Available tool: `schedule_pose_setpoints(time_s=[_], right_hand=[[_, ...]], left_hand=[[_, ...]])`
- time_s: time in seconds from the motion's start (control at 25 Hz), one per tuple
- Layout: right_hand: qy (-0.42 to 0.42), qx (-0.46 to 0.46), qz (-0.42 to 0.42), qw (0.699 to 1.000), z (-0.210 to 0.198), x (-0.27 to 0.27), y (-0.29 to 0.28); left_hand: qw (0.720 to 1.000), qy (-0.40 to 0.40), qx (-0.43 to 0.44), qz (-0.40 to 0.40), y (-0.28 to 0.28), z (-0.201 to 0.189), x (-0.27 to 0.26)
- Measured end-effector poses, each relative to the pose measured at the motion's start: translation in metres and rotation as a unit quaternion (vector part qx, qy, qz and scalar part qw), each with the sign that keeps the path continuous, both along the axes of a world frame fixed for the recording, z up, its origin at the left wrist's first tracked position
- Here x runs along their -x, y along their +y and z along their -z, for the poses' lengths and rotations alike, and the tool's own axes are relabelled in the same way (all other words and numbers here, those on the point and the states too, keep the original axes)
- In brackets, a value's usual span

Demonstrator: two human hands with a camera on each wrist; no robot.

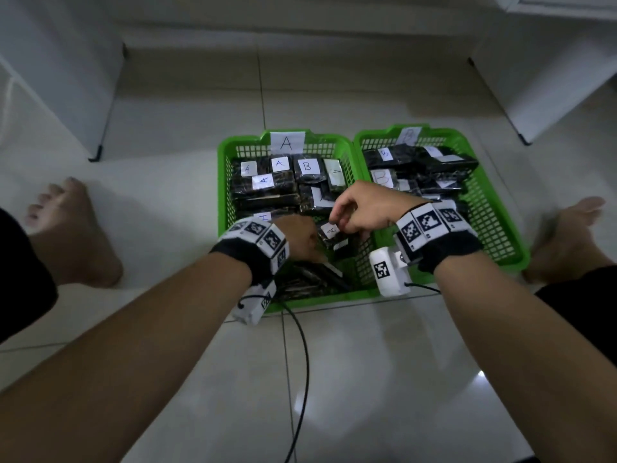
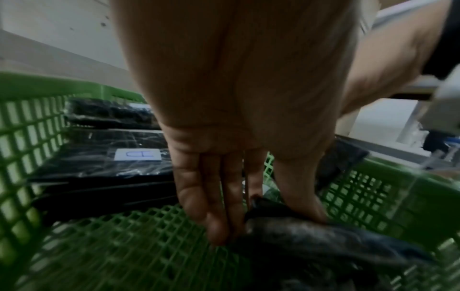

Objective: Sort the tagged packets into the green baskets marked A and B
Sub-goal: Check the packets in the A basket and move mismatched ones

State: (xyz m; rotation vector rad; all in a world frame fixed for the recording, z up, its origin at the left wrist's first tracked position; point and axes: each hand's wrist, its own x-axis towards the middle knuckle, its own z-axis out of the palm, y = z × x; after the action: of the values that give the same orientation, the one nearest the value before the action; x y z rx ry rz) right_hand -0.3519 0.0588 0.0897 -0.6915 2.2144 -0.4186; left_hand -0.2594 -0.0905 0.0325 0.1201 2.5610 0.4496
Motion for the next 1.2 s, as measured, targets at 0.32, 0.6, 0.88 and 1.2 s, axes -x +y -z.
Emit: schedule_pose_setpoints(time_s=[0.32,0.6,0.88,1.2], right_hand=[[0.031,0.040,0.075,0.996,-0.023,0.025,0.017],[-0.017,0.009,-0.005,1.000,-0.015,0.009,0.005],[-0.079,0.186,0.181,0.963,-0.003,0.007,-0.020],[-0.123,0.330,0.288,0.891,-0.013,-0.005,-0.073]], left_hand=[[0.981,0.006,-0.175,-0.085,-0.019,-0.009,0.000],[0.894,0.058,-0.327,-0.302,-0.088,-0.042,0.005],[0.752,0.140,-0.486,-0.423,-0.098,-0.035,0.003],[0.866,0.203,-0.359,-0.281,-0.072,-0.050,0.006]])
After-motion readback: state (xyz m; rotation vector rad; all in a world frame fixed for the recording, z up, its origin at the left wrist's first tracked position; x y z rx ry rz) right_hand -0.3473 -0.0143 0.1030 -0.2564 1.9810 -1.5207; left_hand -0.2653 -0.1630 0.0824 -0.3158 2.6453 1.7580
